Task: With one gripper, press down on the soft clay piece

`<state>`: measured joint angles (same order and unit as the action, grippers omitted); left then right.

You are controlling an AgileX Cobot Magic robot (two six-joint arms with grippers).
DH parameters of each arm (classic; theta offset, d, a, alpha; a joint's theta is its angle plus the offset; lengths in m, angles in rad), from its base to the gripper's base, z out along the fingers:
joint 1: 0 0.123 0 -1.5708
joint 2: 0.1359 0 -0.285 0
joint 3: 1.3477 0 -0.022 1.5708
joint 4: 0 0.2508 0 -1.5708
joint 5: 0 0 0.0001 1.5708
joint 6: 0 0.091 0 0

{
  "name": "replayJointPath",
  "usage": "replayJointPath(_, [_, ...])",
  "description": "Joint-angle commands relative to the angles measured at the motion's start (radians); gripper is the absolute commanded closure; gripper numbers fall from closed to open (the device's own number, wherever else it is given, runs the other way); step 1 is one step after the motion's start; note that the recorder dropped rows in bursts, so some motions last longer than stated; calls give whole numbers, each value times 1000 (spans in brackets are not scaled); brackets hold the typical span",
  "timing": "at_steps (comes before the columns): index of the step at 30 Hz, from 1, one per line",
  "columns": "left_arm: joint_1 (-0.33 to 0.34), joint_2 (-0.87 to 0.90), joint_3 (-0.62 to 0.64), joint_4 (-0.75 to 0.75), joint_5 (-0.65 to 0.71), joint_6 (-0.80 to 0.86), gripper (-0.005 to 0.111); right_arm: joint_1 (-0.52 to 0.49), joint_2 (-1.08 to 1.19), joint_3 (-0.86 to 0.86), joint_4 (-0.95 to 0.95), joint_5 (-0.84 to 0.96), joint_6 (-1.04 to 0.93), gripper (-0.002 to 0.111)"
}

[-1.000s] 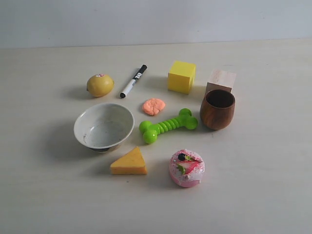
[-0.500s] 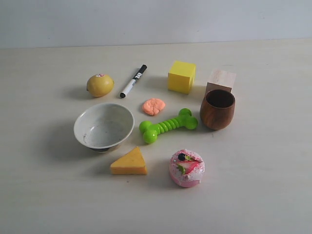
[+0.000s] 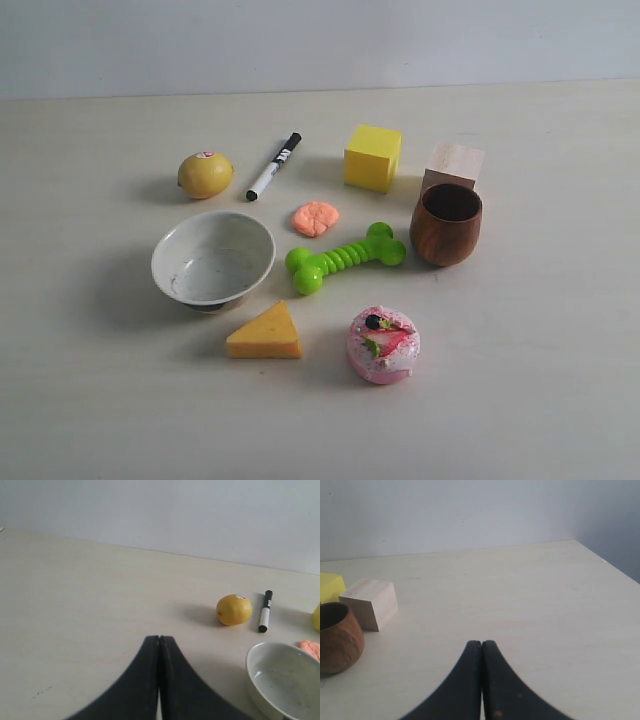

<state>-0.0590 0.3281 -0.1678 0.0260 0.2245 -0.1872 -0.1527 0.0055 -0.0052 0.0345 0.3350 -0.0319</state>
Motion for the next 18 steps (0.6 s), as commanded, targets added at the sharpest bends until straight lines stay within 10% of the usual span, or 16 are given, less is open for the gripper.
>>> replayJointPath(1, [4, -81, 58, -14, -21, -10, 107, 2, -6, 5, 3, -13, -1, 108])
replayJointPath(18, [4, -238, 168, -14, 4, -14, 107, 2, -6, 5, 3, -13, -1, 108])
